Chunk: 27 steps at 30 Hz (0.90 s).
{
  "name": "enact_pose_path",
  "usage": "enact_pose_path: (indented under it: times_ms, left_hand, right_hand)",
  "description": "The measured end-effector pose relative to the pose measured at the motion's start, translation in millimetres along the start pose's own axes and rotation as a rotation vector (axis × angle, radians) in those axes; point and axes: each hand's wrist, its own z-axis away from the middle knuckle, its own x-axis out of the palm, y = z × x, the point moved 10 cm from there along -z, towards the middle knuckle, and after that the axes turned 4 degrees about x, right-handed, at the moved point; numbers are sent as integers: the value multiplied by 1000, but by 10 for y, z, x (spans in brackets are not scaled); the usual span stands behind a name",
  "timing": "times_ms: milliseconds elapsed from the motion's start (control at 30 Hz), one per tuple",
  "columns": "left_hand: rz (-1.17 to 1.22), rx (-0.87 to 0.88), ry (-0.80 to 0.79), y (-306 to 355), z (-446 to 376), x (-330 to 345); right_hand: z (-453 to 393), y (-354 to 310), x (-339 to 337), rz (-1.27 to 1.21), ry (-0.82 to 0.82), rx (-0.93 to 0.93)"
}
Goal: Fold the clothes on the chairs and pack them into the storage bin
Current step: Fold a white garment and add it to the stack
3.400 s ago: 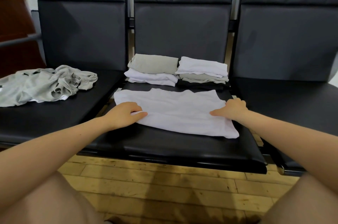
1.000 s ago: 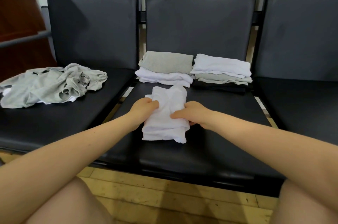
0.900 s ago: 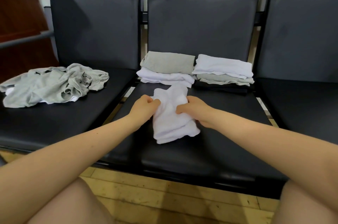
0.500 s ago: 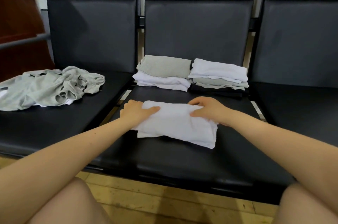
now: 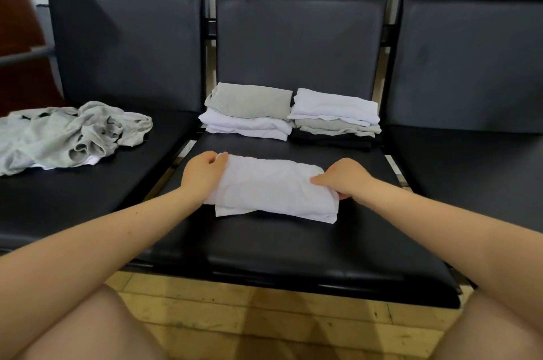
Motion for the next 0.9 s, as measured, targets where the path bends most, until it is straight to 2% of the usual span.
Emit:
enact_pose_path:
  times_ms: [100,233,433,467,600,733,800,900]
  left_hand:
    - [52,-7,-20,8,33,22]
    - [87,-13,-10,44,94,15]
    - [24,-81,145,-77,107,-258]
    - [-10,-80,152,-99,113,-292]
    - [-191,-66,73,-127,136,-237]
    - [-549,-84,-33,-147,184,-58]
    - [-669,-62,-90,-130,212,36]
    - [-634,29,-142,-82,189,135]
  right_hand:
    - [15,-49,-29,-38,32,-31]
    - [56,-130,-131,-193,166,-70]
    - [-117,-73,-99,-486,109,76]
    - [-133,-67,-103,-471,113,82]
    - [-173,-146,-85,-96,175,-21]
    - [-189,-151,95,118,99,47]
    - [-196,-216,175,252,95,19]
    - [-194,-360,310,242,94,-114]
